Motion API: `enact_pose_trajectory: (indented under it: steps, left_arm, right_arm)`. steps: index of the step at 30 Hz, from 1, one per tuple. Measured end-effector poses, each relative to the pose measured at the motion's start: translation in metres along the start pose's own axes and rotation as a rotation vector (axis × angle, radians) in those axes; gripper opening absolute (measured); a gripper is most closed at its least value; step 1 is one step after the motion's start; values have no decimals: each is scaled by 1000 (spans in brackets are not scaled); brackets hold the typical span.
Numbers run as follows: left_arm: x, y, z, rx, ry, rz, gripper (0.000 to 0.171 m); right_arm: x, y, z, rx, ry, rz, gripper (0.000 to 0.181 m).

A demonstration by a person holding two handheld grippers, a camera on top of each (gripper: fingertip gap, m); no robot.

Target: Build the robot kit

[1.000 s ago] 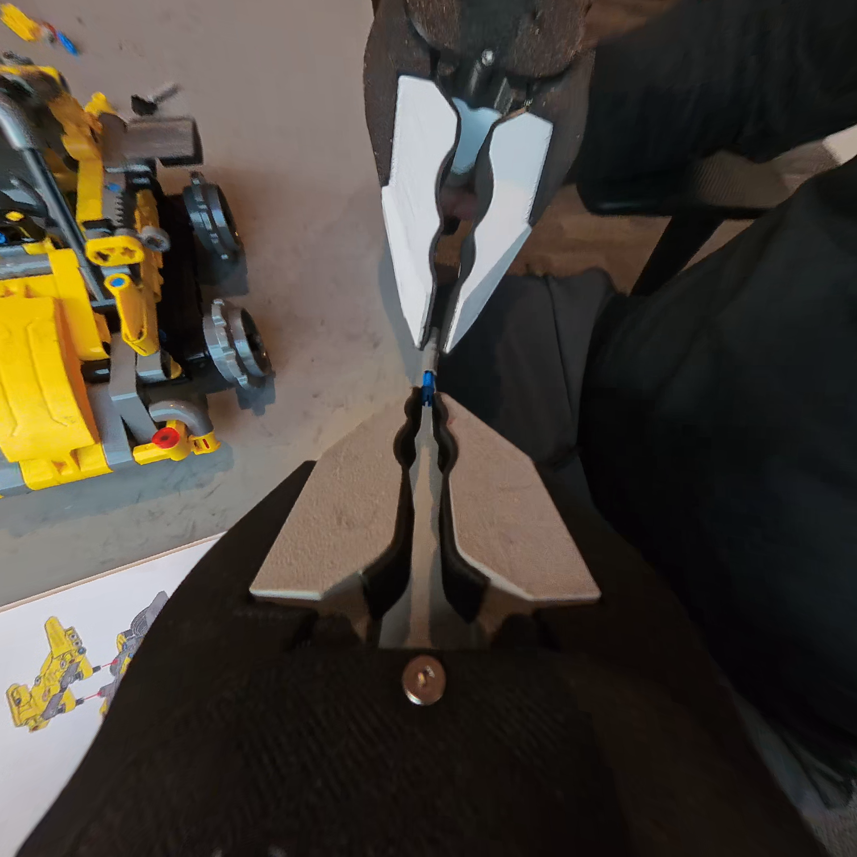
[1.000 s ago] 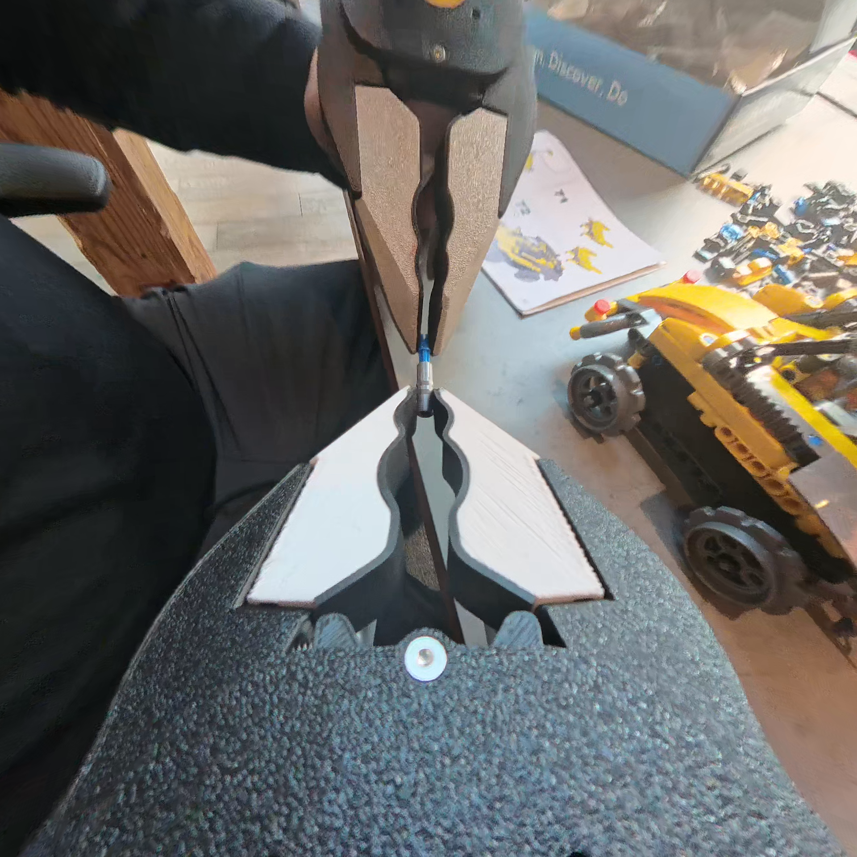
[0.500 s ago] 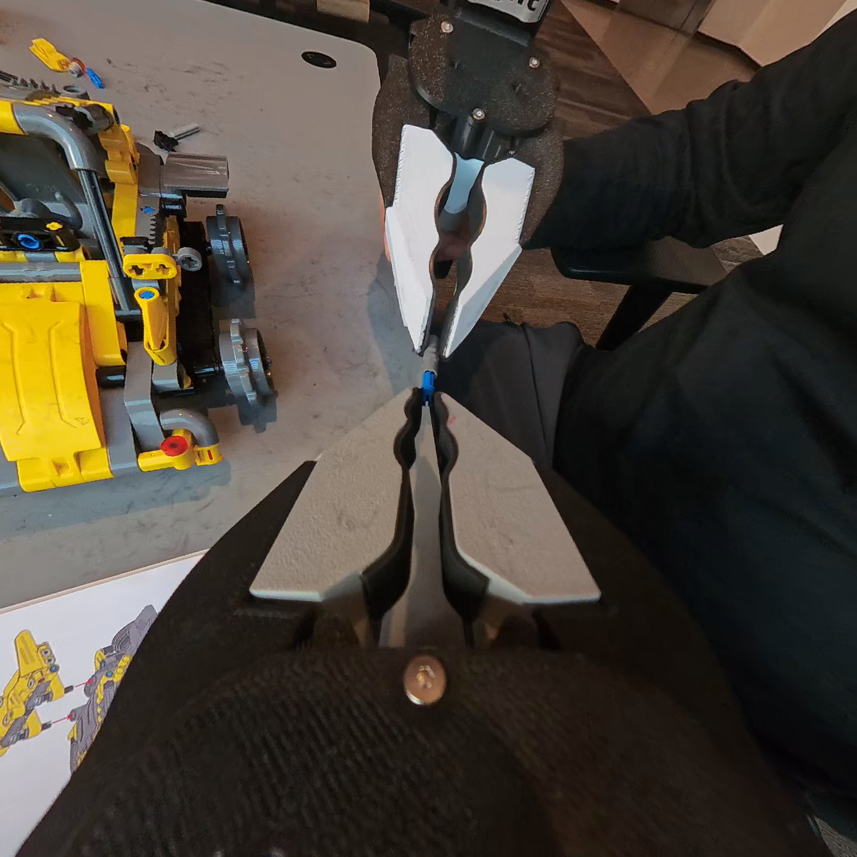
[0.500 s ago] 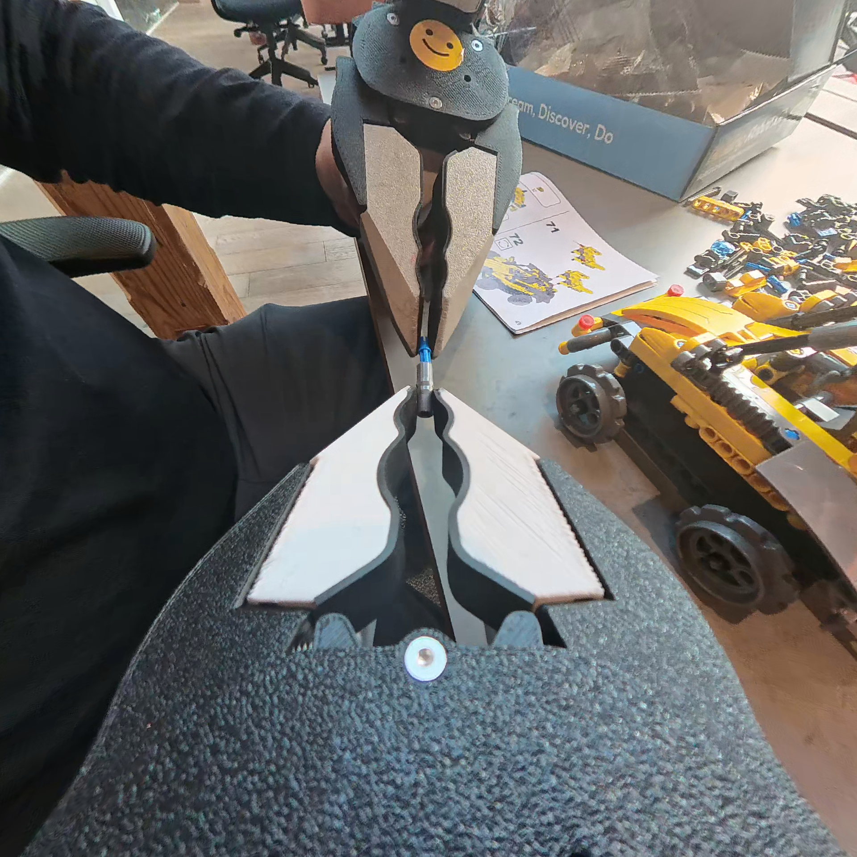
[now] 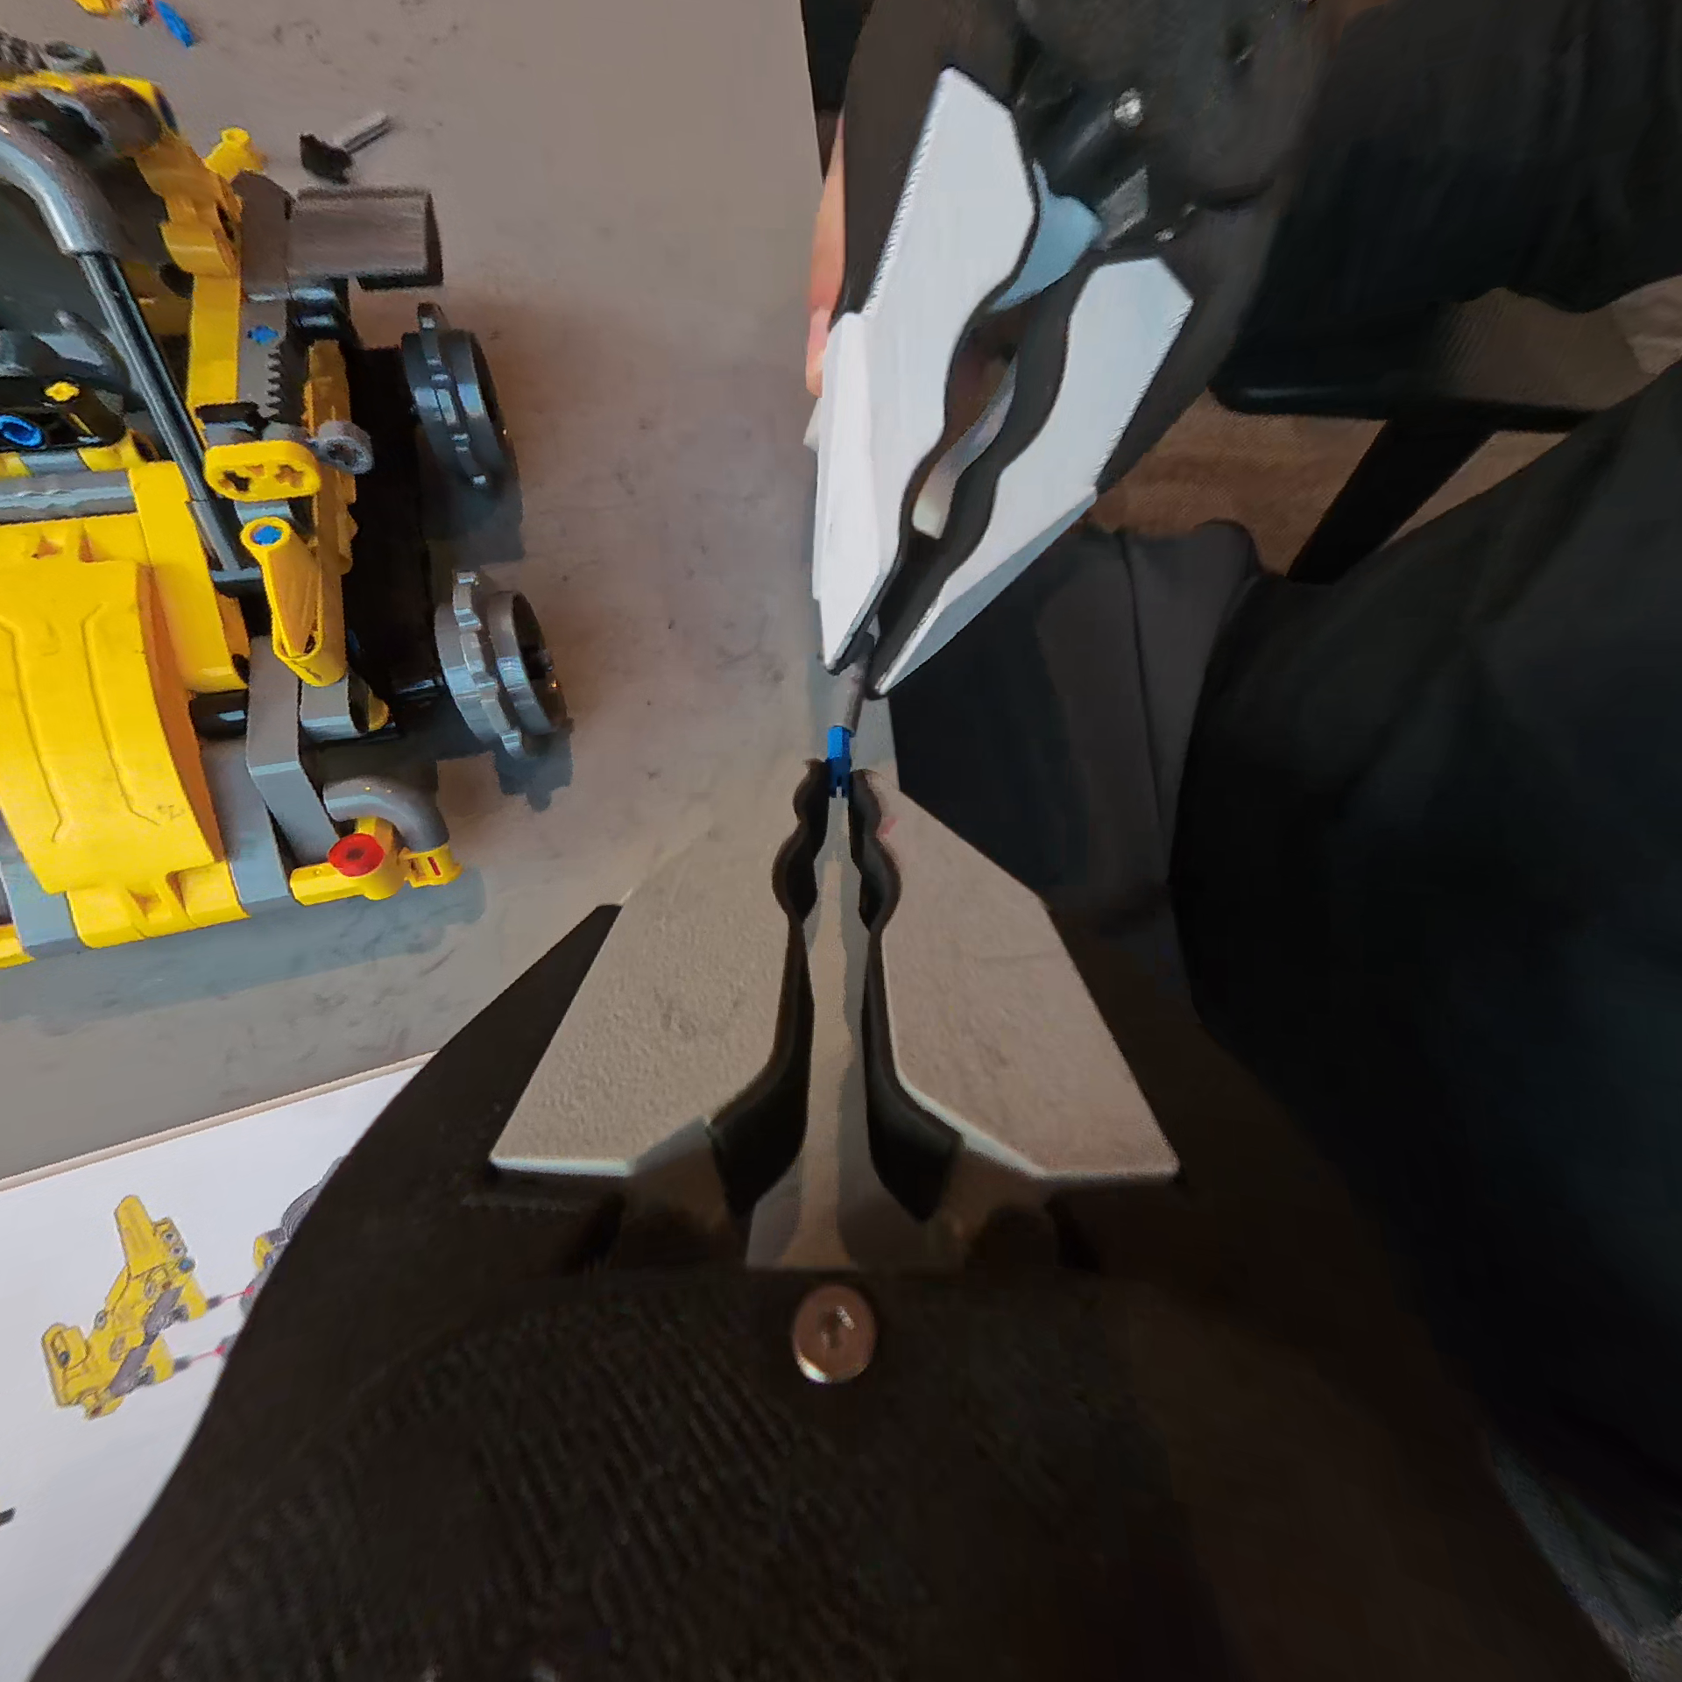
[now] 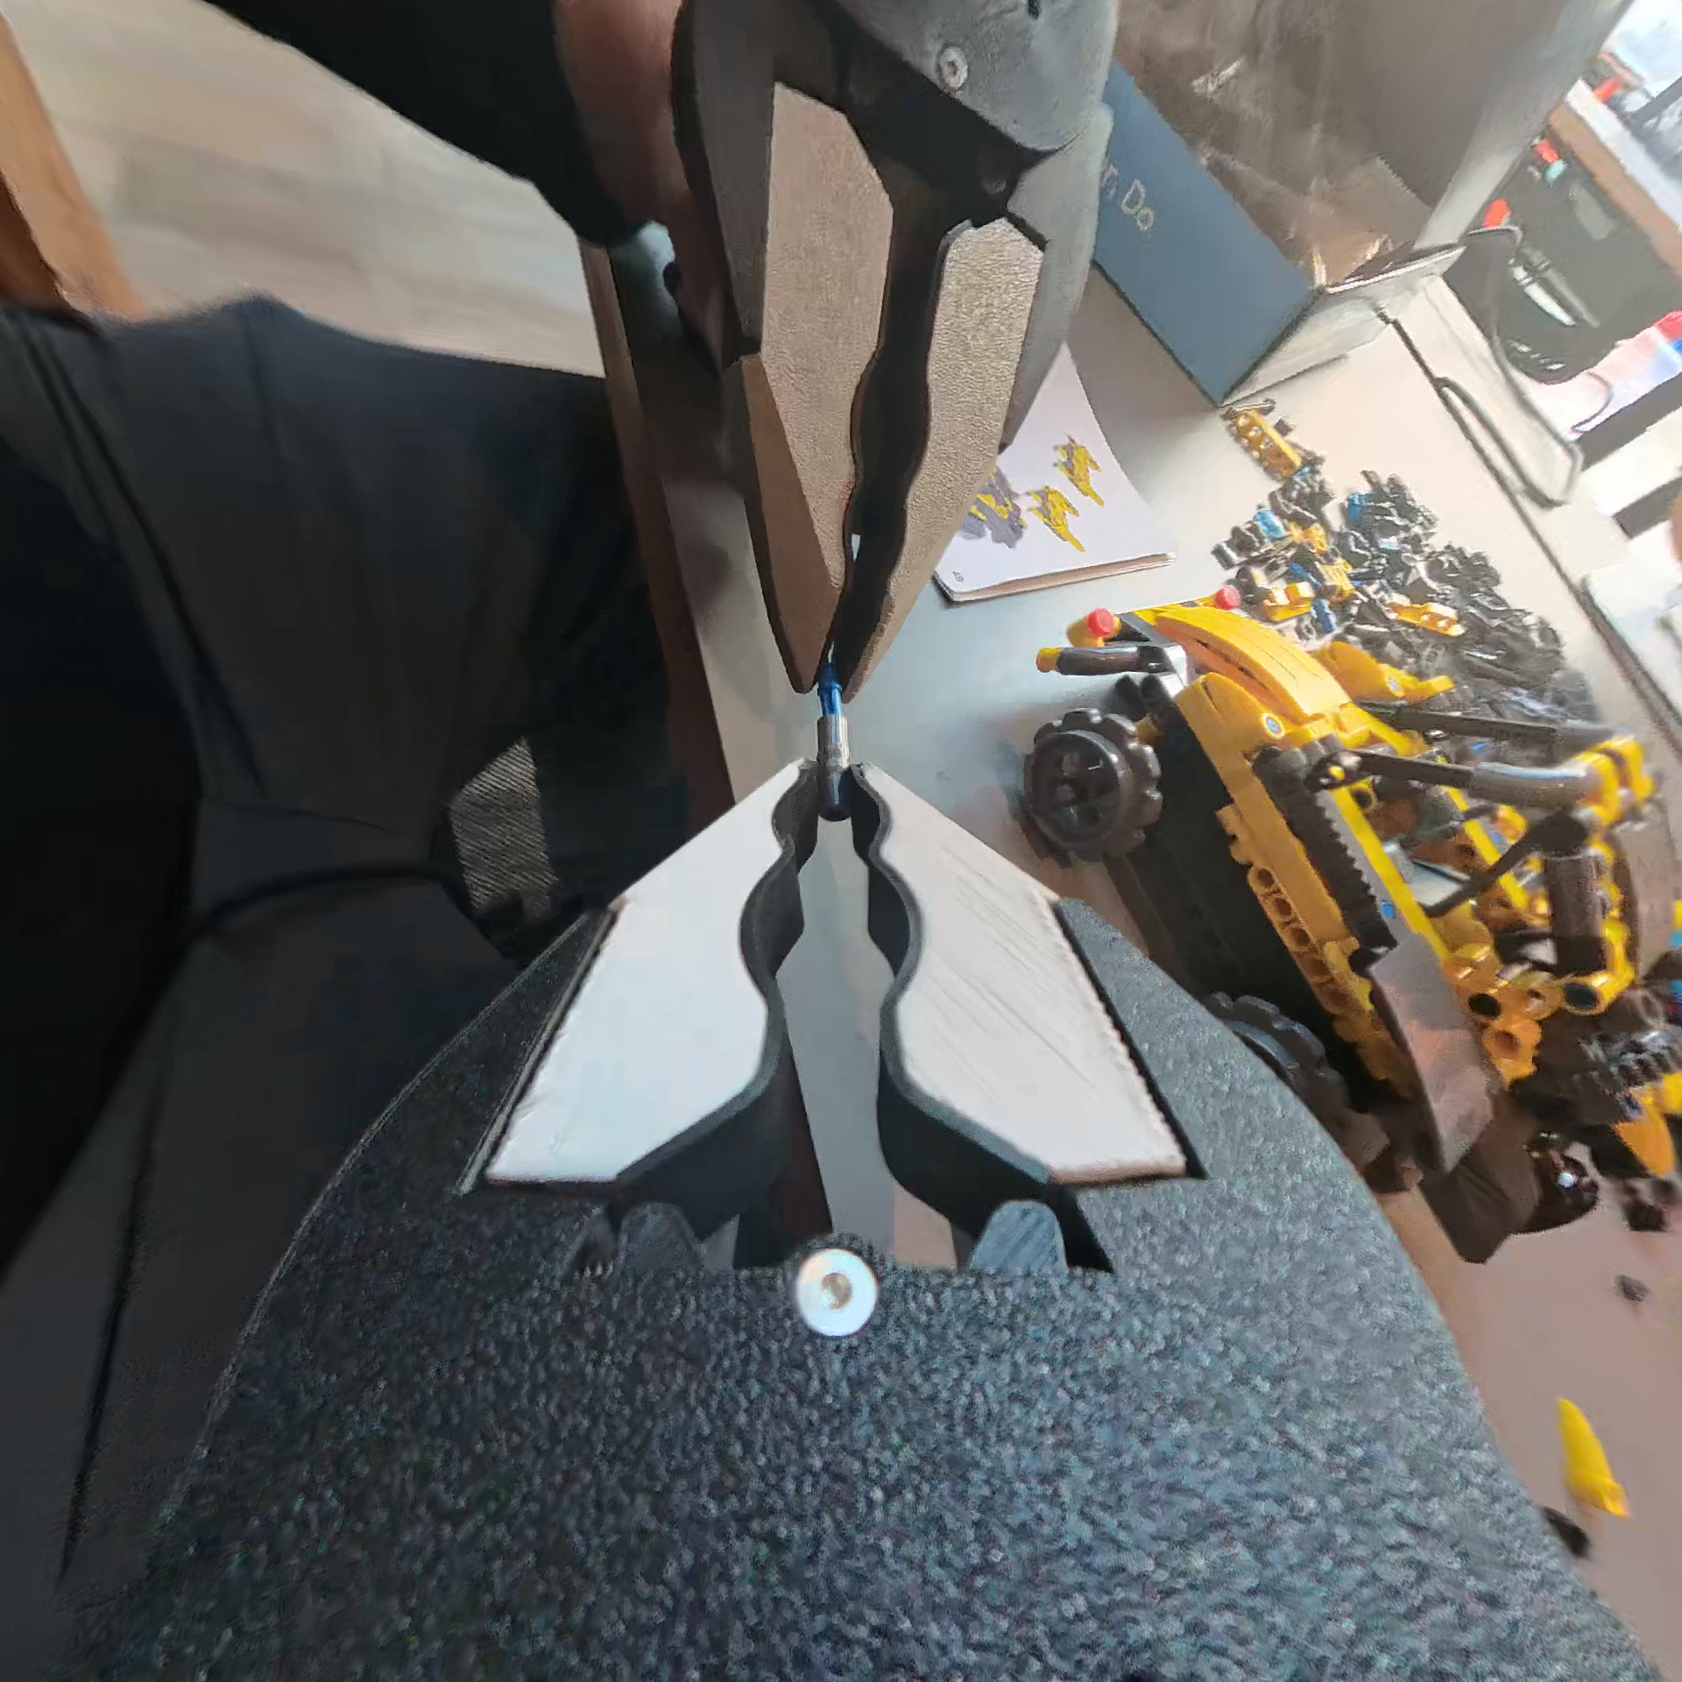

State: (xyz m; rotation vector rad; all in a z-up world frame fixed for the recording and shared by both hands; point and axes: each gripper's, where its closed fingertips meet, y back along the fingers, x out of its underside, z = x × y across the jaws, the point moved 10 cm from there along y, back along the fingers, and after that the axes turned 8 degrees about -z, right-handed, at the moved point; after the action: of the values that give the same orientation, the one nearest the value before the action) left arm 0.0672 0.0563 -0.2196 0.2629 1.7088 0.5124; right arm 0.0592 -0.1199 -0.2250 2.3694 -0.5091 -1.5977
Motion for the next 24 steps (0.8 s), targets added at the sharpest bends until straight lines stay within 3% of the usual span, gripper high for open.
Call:
enact_pose_trajectory:
  steps: [4, 10, 18, 24]
  left_arm:
    - [1, 0, 0, -2, 3, 14, 0]
    - [1, 3, -11, -32, -126, -14, 0]
    - [0, 7, -20, -66, -208, -70, 0]
    - [-4, 6, -23, -155, -242, -113, 0]
  right_arm:
    - [3, -2, 2, 0, -22, -15, 3]
    - [9, 1, -11, -158, -336, -118, 3]
    - [12, 1, -23, -298, -613, -173, 3]
    - [16, 3, -30, -316, -743, -197, 3]
